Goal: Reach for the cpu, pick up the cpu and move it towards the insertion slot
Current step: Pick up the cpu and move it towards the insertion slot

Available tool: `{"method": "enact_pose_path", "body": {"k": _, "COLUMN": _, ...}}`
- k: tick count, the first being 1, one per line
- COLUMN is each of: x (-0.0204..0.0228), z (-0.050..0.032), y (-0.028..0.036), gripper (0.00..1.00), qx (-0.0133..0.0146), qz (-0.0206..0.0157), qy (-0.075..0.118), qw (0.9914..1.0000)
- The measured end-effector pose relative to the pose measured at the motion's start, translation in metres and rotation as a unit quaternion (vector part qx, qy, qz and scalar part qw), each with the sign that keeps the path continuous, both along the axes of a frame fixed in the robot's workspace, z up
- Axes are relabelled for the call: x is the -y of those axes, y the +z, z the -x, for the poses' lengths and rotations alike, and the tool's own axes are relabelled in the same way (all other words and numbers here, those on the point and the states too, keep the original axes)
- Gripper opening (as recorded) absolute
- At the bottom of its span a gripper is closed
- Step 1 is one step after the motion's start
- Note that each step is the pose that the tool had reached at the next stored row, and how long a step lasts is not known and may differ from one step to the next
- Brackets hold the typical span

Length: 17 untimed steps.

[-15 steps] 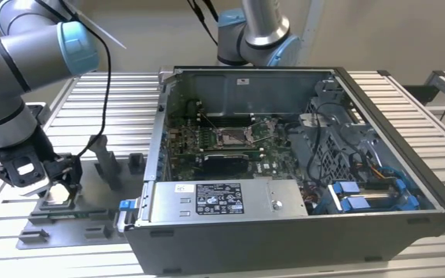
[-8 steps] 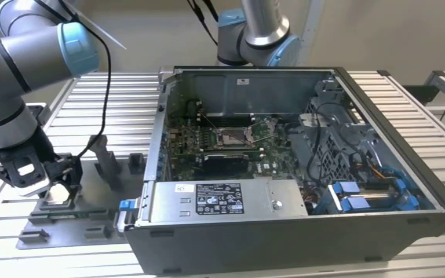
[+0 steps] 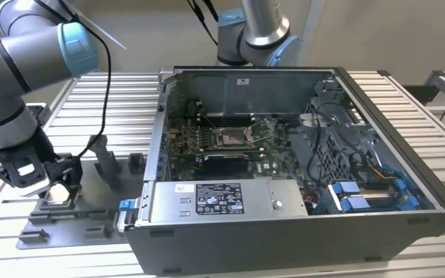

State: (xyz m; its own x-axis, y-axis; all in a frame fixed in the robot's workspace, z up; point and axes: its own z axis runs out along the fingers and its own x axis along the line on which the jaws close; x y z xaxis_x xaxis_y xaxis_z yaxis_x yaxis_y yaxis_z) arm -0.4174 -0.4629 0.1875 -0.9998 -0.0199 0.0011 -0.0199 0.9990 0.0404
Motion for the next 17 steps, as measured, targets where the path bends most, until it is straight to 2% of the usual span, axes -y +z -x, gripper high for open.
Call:
{"method": "enact_pose_path", "body": {"k": 5, "x": 0.0, "z": 0.0, "y": 0.0, "gripper": 1.0, "qx": 0.0, "qz": 0.0, "qy": 0.0, "qw": 1.0}}
{"method": "enact_pose_path", "body": {"k": 6, "x": 0.0, "z": 0.0, "y": -0.0001, "gripper": 0.0, "qx": 0.0, "qz": 0.0, "qy": 0.0, "qw": 1.0}}
{"method": "enact_pose_path", "body": {"k": 14, "x": 0.0, "z": 0.0, "y": -0.0001, "gripper": 0.0, "qx": 0.0, "qz": 0.0, "qy": 0.0, "qw": 1.0}}
{"method": "enact_pose_path", "body": {"k": 17, "x": 0.0, "z": 0.0, "y": 0.0017, "gripper": 0.0, "qx": -0.0003, "qz": -0.0001, "qy": 0.0, "qw": 1.0}}
